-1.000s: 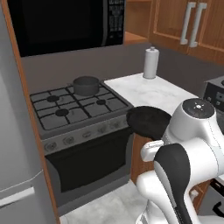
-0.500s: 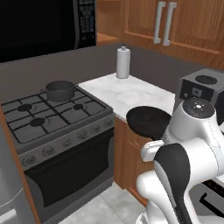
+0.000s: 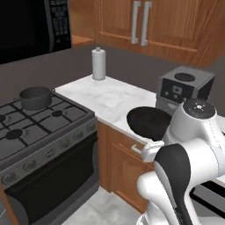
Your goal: Move the pot and pan from the stove into the sink.
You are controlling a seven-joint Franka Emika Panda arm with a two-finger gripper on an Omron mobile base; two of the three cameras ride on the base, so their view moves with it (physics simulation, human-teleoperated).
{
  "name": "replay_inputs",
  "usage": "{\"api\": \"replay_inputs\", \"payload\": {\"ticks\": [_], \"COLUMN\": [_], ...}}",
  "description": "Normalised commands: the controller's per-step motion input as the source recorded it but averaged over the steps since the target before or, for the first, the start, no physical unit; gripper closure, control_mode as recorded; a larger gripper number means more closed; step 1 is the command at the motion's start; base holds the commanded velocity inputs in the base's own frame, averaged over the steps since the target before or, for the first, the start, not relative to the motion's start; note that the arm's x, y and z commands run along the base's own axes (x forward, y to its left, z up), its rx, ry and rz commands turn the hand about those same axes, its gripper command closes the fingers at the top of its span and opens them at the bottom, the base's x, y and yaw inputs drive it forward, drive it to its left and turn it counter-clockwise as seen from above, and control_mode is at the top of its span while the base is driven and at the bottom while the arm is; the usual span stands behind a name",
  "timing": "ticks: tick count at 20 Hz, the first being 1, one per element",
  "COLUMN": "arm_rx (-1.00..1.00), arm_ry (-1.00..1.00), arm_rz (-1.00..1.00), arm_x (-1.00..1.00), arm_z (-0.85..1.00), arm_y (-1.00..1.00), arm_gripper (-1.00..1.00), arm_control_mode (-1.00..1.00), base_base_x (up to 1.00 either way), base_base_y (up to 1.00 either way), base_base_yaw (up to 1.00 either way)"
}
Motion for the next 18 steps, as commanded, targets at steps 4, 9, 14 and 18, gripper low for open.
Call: {"api": "replay_inputs", "payload": {"ticks": [4, 9, 14, 18], "arm_rx": [0.00, 0.00, 0.00, 0.00], "arm_ry": [0.00, 0.00, 0.00, 0.00], "arm_rz": [0.00, 0.00, 0.00, 0.00], "arm_x": [0.00, 0.00, 0.00, 0.00], "arm_z": [0.00, 0.00, 0.00, 0.00], "arm_y": [0.00, 0.00, 0.00, 0.00], "arm_gripper": [1.00, 1.00, 1.00, 1.00], "arm_control_mode": [1.00, 1.00, 1.00, 1.00], "base_base_x": [-0.20, -0.18, -0.16, -0.15], "base_base_y": [0.00, 0.00, 0.00, 0.00], "base_base_yaw": [-0.32, -0.32, -0.32, -0.32]}}
